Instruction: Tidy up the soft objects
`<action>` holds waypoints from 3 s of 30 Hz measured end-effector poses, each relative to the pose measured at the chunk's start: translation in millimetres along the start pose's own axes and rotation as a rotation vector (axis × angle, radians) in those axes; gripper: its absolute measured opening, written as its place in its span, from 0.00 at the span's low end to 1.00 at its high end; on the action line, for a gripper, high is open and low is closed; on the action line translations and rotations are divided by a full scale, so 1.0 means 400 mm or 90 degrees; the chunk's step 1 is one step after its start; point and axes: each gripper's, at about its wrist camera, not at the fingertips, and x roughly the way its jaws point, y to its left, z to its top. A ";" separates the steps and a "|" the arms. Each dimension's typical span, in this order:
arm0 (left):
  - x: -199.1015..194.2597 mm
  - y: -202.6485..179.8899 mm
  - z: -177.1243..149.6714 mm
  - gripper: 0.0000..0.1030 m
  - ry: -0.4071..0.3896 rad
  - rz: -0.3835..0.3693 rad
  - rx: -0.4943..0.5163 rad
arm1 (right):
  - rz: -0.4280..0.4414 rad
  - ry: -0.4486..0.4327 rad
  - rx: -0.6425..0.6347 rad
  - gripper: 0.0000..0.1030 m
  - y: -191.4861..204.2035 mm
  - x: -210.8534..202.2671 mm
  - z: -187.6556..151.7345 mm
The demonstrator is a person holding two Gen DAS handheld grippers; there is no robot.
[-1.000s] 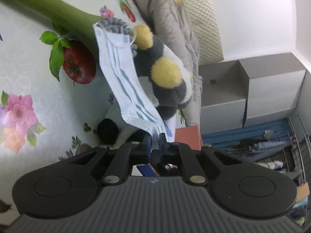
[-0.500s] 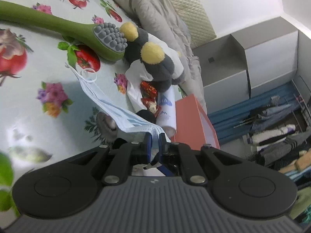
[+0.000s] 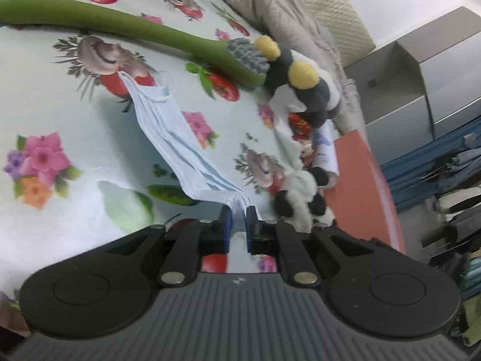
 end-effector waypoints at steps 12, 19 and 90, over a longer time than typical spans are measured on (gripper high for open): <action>-0.021 0.030 -0.021 0.78 -0.035 0.062 0.021 | 0.023 0.034 -0.056 0.46 0.072 0.017 -0.043; -0.012 0.013 -0.028 0.79 -0.047 0.098 0.064 | 0.018 -0.004 -0.218 0.44 0.175 0.017 -0.056; 0.146 -0.147 -0.097 0.81 -0.046 0.335 0.365 | -0.028 -0.003 -0.338 0.25 0.092 0.028 -0.172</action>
